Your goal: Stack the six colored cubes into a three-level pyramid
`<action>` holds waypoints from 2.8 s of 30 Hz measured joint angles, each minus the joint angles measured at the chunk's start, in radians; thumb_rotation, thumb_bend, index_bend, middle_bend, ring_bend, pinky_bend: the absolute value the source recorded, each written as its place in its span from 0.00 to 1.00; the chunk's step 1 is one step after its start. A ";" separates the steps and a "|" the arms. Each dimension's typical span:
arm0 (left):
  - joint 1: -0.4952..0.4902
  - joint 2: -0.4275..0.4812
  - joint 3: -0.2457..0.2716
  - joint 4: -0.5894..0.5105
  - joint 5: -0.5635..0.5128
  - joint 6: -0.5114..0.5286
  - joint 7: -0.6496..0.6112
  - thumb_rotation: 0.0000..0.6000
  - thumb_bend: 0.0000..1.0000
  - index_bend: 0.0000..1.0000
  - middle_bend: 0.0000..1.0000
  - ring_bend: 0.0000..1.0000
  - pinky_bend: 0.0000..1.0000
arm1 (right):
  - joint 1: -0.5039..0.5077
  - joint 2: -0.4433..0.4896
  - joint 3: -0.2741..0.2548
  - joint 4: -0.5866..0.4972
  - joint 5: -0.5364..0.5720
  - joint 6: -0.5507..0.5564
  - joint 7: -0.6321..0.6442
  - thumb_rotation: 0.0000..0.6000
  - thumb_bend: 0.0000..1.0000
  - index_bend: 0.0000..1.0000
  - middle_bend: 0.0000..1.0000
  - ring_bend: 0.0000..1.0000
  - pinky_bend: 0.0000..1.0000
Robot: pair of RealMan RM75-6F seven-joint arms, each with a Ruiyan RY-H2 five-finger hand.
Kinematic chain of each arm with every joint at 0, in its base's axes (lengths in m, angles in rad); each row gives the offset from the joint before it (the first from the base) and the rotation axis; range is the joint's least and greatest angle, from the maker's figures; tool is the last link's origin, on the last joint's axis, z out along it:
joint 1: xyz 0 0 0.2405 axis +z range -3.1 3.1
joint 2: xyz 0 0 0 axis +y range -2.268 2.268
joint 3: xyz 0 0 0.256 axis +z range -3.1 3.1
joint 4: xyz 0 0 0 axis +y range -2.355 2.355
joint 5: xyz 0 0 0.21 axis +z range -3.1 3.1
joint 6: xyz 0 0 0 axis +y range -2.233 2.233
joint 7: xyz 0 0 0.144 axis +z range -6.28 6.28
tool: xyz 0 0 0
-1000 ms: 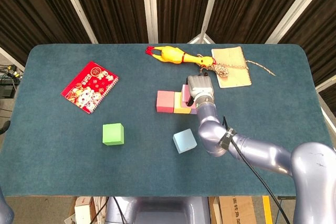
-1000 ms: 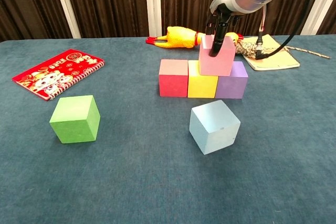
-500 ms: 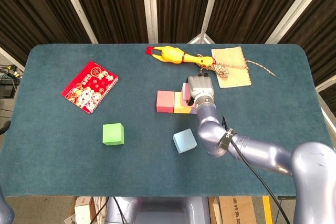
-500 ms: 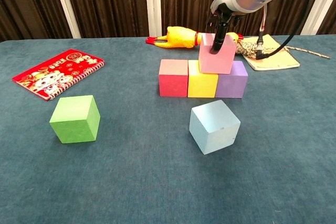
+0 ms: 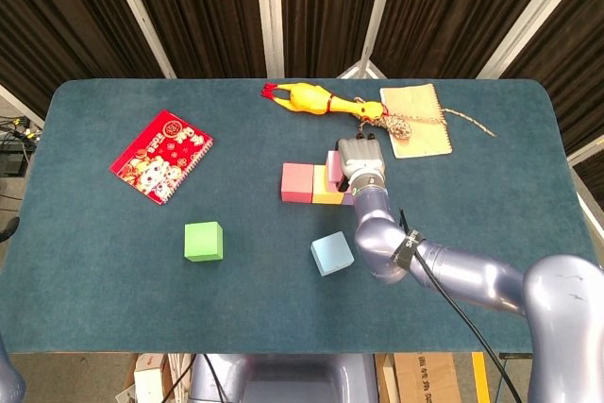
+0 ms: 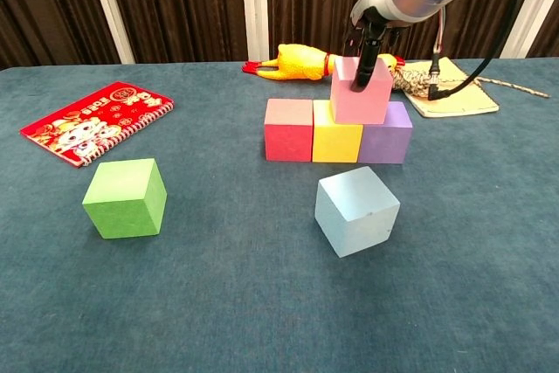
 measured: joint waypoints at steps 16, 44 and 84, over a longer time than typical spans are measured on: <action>0.001 0.001 -0.001 -0.001 0.000 0.001 -0.004 1.00 0.16 0.15 0.00 0.00 0.02 | 0.001 0.000 0.002 -0.003 0.008 0.023 0.001 1.00 0.33 0.23 0.23 0.04 0.00; 0.001 0.008 0.005 0.000 0.014 -0.010 -0.038 1.00 0.16 0.15 0.00 0.00 0.02 | -0.043 0.169 0.087 -0.262 0.055 0.050 0.029 1.00 0.17 0.00 0.07 0.00 0.00; -0.091 0.458 0.068 -0.437 0.022 -0.461 -0.196 1.00 0.05 0.14 0.00 0.00 0.03 | -1.136 0.472 -0.356 -0.568 -1.753 0.746 0.879 1.00 0.15 0.00 0.07 0.00 0.00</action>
